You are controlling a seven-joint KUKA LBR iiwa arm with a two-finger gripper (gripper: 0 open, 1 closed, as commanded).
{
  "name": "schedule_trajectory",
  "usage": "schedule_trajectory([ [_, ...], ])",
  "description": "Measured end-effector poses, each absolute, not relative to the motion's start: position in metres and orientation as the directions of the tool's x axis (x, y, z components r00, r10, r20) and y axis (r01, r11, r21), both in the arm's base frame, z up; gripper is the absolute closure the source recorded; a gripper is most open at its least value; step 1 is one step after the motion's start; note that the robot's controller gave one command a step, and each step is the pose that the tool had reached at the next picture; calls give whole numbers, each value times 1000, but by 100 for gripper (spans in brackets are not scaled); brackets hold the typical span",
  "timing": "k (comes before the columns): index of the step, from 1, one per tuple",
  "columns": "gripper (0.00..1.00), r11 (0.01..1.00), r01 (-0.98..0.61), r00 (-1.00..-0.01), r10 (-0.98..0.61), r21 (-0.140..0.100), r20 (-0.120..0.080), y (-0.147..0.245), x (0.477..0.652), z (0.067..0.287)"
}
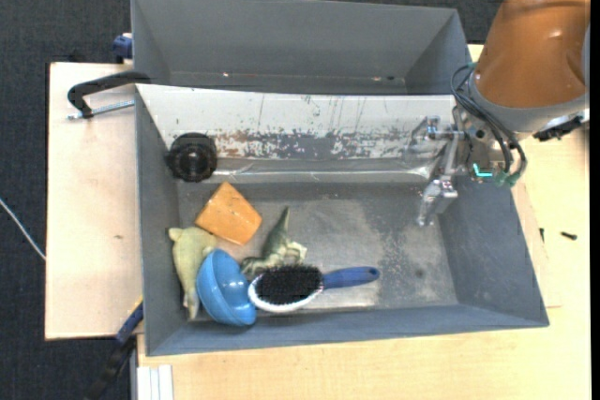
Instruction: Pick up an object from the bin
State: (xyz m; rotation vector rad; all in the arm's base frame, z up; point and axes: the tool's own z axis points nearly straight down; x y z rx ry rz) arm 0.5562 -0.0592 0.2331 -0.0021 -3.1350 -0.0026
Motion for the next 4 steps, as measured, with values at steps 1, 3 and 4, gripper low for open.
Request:
schedule_trajectory([
  [1, 0, 990, -141, -990, -141, 5, 5, 57, 500, 173],
  [3, 0, 819, -574, -819, -574, -4, -11, 128, 497, 73],
  [4, 100, 818, -575, -818, -575, -4, -10, 127, 496, 73],
])
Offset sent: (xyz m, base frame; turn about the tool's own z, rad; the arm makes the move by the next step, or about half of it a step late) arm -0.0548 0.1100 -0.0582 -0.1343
